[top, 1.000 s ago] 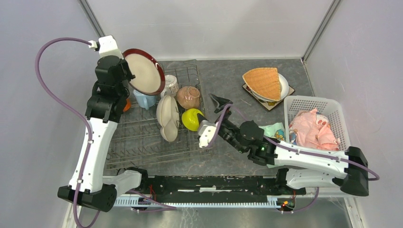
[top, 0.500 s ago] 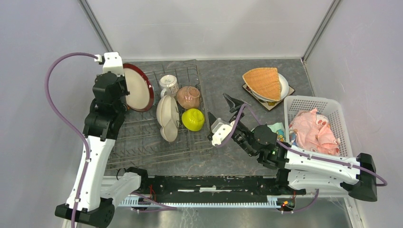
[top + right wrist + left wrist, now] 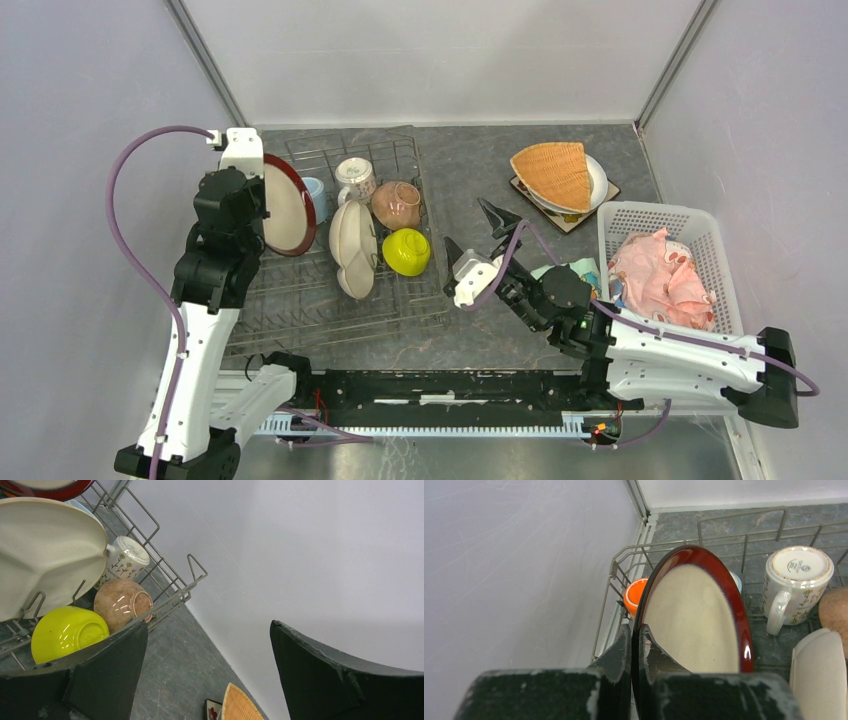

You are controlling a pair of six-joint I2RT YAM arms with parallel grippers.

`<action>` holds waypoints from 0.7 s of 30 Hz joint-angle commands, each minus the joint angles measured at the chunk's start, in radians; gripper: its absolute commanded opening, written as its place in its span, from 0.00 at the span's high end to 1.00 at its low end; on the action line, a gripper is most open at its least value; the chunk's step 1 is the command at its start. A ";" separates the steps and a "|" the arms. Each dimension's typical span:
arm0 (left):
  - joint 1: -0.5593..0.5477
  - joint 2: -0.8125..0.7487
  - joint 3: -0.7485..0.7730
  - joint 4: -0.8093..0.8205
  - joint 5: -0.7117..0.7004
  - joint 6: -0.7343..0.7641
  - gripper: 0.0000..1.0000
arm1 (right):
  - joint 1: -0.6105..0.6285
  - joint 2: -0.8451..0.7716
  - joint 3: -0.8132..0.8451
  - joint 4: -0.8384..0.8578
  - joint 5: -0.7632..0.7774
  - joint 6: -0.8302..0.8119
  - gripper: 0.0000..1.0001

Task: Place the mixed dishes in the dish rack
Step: Insert the plate into the dish rack.

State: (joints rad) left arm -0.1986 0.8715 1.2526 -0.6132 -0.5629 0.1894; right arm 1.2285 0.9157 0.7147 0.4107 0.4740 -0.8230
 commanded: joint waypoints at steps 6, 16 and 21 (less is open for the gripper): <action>-0.017 -0.064 -0.042 0.051 0.003 -0.005 0.98 | -0.005 -0.075 -0.037 0.040 0.018 0.023 0.02; -0.052 -0.087 -0.110 0.020 0.002 0.008 0.98 | -0.011 -0.097 -0.079 0.044 0.070 -0.001 0.02; -0.059 -0.081 -0.134 0.015 0.010 -0.001 0.98 | -0.023 -0.118 -0.094 0.053 0.078 -0.002 0.02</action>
State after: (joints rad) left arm -0.2512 0.8196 1.1053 -0.7181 -0.5407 0.1890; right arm 1.2160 0.8291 0.6277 0.4065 0.5247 -0.8200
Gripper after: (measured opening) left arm 0.055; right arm 0.979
